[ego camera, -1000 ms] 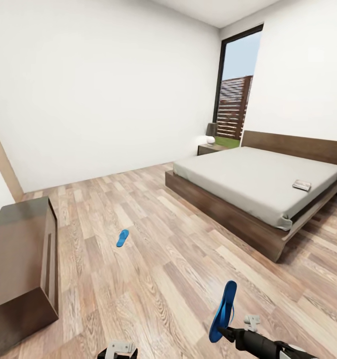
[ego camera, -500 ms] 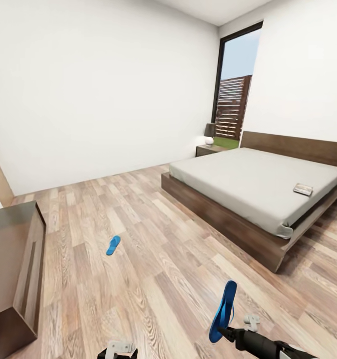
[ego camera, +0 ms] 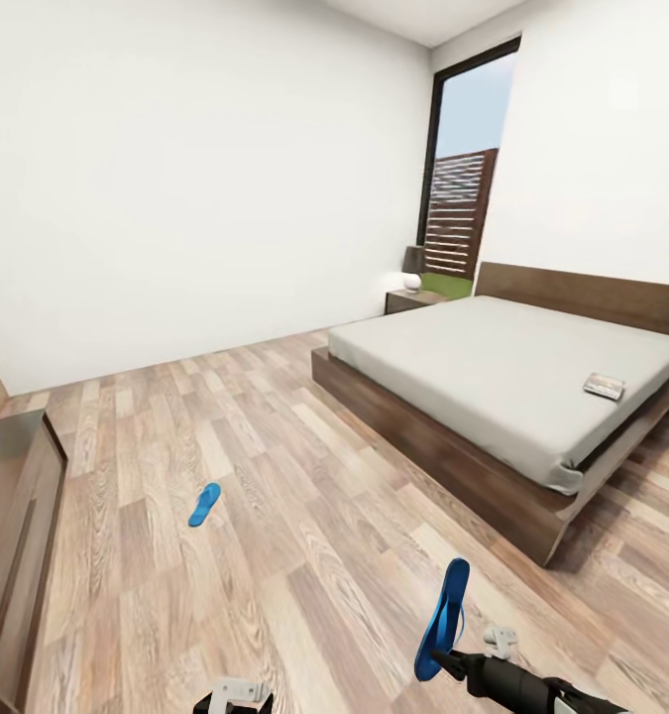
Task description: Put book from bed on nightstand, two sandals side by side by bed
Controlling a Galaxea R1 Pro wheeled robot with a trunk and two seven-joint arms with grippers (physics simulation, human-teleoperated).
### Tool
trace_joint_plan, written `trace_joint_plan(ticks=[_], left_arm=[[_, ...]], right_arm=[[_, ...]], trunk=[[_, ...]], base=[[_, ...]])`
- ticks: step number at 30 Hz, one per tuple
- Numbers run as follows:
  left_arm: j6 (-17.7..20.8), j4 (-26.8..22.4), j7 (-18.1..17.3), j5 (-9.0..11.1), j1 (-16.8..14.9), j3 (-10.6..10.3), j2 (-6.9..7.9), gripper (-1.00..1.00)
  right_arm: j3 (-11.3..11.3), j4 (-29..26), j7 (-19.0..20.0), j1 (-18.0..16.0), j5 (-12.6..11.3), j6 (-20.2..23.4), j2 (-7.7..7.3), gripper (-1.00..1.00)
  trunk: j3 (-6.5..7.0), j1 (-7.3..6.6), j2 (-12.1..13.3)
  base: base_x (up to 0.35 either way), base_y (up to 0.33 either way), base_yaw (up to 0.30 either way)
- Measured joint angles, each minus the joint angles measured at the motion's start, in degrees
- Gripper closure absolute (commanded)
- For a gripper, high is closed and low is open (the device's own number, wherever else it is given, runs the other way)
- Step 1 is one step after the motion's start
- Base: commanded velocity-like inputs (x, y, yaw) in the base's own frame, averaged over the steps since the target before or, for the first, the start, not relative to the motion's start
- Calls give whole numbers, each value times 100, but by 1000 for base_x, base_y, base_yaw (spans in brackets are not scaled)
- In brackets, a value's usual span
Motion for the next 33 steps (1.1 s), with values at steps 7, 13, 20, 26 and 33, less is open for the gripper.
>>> trace_joint_plan(ticks=[7,13,20,26,33], left_arm=[[-1,-2,0,0,0,5,7,-100],[1,-1,-1,0,0,7,7,-100],[0,-3,-1,0,0,9,7,-100],[2,-1,-1,0,0,3,4,-100],[1,-1,0,0,0,1,0,-100]], right_arm=[[2,0,0,2,1,0,1,100],[2,-2,-2,4,1,1,7,100],[2,-2,-2,5,1,1,9,100],[3,-1,-2,3,2,0,9,100],[1,-1,-2,2,1,0,9,100]], trunk=[[0,0,0],[0,0,0],[0,-1,0],[0,-1,0],[0,-1,0]], base=[[261,-176,0],[283,-72,0],[308,-3,0],[310,-12,0],[310,-79,0]])
